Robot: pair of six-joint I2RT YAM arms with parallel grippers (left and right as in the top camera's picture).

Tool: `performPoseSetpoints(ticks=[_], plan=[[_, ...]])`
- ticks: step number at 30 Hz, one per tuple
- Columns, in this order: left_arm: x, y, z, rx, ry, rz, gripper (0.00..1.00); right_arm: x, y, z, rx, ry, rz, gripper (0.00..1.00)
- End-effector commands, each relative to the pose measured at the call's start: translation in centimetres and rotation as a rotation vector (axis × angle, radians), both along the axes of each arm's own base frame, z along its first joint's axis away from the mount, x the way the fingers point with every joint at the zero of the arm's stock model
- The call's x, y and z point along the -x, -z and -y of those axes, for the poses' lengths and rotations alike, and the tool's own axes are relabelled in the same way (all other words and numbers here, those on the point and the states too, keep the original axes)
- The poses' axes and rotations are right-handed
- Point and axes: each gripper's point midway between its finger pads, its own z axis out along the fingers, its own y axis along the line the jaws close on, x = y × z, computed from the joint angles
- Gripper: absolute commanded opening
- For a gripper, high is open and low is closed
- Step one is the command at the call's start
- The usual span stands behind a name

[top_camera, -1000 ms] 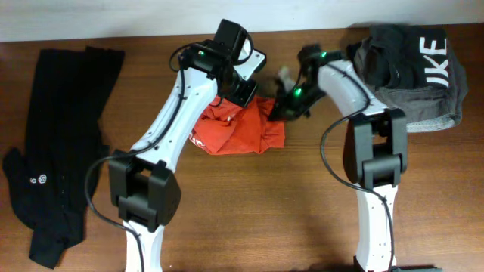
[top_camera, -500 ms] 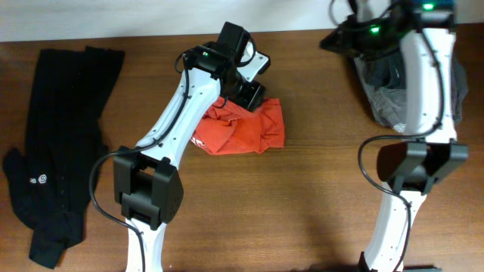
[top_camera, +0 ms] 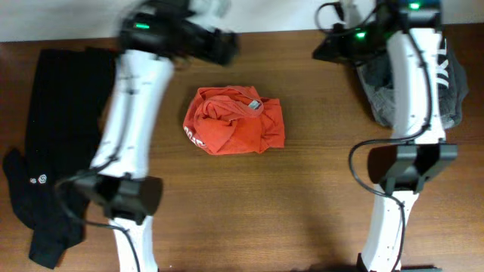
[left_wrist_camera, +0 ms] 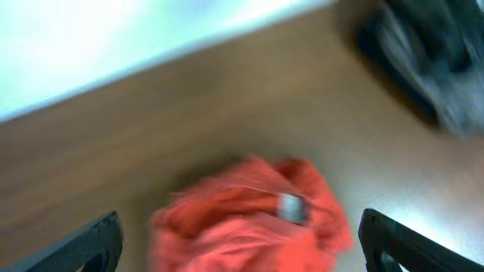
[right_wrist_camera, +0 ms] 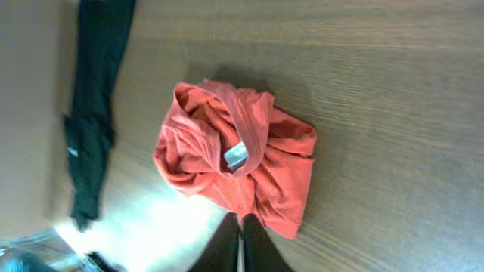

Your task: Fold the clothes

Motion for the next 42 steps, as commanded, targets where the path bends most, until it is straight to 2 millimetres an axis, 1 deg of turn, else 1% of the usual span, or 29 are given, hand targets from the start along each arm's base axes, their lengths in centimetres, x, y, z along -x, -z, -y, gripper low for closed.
performPoseSetpoints(ticks=[1,3,4,5,8,11,12,13,15,16,18,19,21,23,26,27,30,36,37,38,39,42], plan=[[-0.3,-4.0,-7.2,0.034,-0.194,0.051,0.99,0.3,0.7,-3.2,0.117,-0.065,0.039,0.17],[-0.3,-3.5,-10.0,0.03,-0.254,0.02,0.99,0.6,1.5,-5.7,0.158,-0.112,0.048,0.32],[-0.3,-3.1,-11.2,0.022,-0.281,0.006,0.99,0.7,1.9,-6.7,0.179,-0.131,0.053,0.37],[-0.3,-2.6,-13.0,0.011,-0.319,-0.011,0.99,0.9,2.5,-8.2,0.213,-0.142,0.053,0.39],[-0.4,-2.0,-16.6,-0.02,-0.403,-0.022,0.99,1.2,4.4,-11.3,0.287,-0.138,0.044,0.42],[-0.4,-1.9,-19.4,-0.035,-0.464,-0.021,0.99,1.6,6.3,-14.3,0.34,-0.102,0.02,0.45],[-0.4,-1.9,-20.1,-0.035,-0.478,-0.021,0.99,1.7,6.9,-15.0,0.362,-0.077,0.015,0.45],[-0.3,-1.9,-21.1,-0.034,-0.498,-0.022,0.99,1.6,8.0,-16.3,0.4,-0.035,0.017,0.49],[-0.1,-1.8,-22.5,-0.035,-0.524,-0.026,0.99,1.4,9.2,-18.1,0.436,-0.001,0.04,0.51],[-0.1,-1.7,-22.9,-0.035,-0.534,-0.029,0.99,1.2,9.8,-18.7,0.451,0.016,0.05,0.52],[0.1,-1.6,-23.7,-0.035,-0.549,-0.035,0.99,0.8,10.7,-20.1,0.472,0.045,0.08,0.58],[0.2,-1.5,-23.9,-0.036,-0.554,-0.04,0.99,0.6,11.1,-20.9,0.478,0.056,0.098,0.59],[0.4,-1.4,-24.3,-0.037,-0.561,-0.048,0.99,0.4,11.8,-22.1,0.472,0.057,0.12,0.65],[0.7,-1.1,-24.8,-0.059,-0.58,-0.06,0.99,0.2,12.7,-23.5,0.452,0.063,0.127,0.67],[1.1,-0.8,-25.2,-0.084,-0.599,-0.075,0.99,-0.1,13.8,-24.3,0.44,0.078,0.122,0.67],[1.2,-0.8,-25.3,-0.089,-0.603,-0.078,0.99,-0.1,13.9,-24.5,0.435,0.08,0.125,0.67],[1.2,-0.7,-25.4,-0.093,-0.605,-0.081,0.99,-0.5,14.8,-24.9,0.429,0.077,0.128,0.65],[1.4,-0.6,-25.4,-0.101,-0.6,-0.087,0.99,-0.6,16.1,-25.0,0.441,0.073,0.115,0.57],[1.4,-0.6,-25.4,-0.101,-0.6,-0.087,0.99,-0.6,16.2,-24.9,0.443,0.073,0.113,0.55],[1.4,-0.6,-25.4,-0.101,-0.599,-0.087,0.99,-0.5,16.5,-24.9,0.446,0.071,0.11,0.49],[1.4,-0.6,-25.4,-0.106,-0.593,-0.086,0.99,-0.5,16.6,-24.9,0.452,0.061,0.112,0.47],[1.5,-0.5,-25.4,-0.109,-0.591,-0.09,0.99,-0.4,17.3,-24.8,0.469,0.039,0.11,0.46]])
